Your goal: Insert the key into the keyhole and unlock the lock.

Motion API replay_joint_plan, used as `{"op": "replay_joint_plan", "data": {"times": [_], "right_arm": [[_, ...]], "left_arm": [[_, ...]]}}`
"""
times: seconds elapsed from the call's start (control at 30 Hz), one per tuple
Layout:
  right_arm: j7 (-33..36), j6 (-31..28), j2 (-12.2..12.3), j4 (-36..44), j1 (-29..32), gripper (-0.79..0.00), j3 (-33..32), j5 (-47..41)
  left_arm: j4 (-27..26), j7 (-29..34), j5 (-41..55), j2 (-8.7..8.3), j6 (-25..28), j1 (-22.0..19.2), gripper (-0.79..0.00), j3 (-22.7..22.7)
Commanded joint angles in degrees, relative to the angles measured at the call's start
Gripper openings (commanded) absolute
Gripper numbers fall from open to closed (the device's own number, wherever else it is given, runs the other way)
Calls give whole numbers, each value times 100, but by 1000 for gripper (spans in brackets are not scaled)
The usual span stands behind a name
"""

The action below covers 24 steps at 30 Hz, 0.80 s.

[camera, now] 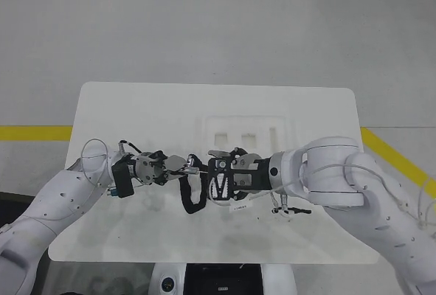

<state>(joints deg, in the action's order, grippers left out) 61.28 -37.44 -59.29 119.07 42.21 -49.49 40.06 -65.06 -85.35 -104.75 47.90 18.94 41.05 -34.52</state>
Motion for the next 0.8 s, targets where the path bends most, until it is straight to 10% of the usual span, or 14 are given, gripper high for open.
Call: {"op": "replay_joint_plan", "data": {"times": [0.0,0.77], "right_arm": [[-64,-188,17,16,26,-37,-16,59],[-1296,-1555,133,-297,301,0,-275,1124]], "left_arm": [[6,-13,-11,-1,-13,-12,-785,13],[-361,398,1102,-459,400,-510,-785,1167]]}}
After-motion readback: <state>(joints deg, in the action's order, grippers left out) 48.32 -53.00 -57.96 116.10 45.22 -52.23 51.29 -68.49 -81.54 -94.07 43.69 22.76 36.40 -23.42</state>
